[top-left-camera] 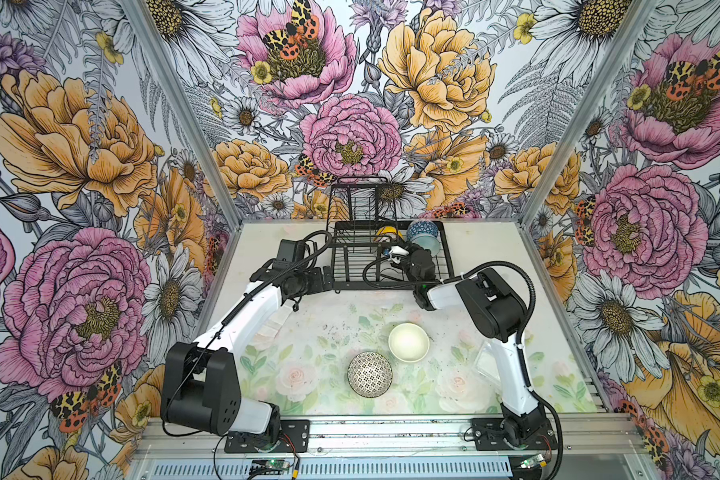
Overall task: Load the bowls into the dish rack
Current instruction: 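Open the right gripper and withdraw it from the pink bowl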
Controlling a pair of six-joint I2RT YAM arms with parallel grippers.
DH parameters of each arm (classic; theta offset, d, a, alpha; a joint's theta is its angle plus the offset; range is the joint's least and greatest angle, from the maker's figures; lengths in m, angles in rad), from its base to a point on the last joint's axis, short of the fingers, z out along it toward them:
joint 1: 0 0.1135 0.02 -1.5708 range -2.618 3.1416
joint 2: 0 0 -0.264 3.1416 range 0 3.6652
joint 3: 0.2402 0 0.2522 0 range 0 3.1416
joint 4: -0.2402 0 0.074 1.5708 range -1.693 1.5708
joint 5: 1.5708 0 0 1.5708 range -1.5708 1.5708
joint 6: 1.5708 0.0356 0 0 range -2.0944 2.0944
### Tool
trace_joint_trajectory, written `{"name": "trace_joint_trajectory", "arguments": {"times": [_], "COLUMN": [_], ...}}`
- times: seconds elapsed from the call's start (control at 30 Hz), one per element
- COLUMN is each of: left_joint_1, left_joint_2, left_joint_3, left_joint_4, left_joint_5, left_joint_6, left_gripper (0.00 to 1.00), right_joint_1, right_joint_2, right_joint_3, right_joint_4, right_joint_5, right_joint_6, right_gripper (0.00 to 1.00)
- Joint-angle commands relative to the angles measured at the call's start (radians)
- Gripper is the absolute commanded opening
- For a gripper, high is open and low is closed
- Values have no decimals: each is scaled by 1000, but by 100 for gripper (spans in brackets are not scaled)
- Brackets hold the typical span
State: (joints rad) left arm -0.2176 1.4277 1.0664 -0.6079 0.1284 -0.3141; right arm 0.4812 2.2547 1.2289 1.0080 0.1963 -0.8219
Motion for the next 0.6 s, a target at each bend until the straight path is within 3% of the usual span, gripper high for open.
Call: {"name": "trace_joint_trajectory", "arguments": {"times": [0.0, 0.27, 0.57], "left_joint_1": [11, 11, 11], "left_joint_2": [8, 15, 15], "left_joint_3": [14, 17, 14], "left_joint_4": [18, 18, 19], "left_joint_5": [24, 28, 28], "left_joint_6": [10, 12, 14], "left_gripper": [99, 99, 99], "right_joint_1": [5, 5, 4], "right_joint_2": [15, 28, -24], "right_joint_3": [39, 13, -32], "right_joint_4": [96, 129, 52], "right_joint_5": [12, 18, -47], "right_joint_6": [-52, -118, -29], "right_gripper": [0, 0, 0]}}
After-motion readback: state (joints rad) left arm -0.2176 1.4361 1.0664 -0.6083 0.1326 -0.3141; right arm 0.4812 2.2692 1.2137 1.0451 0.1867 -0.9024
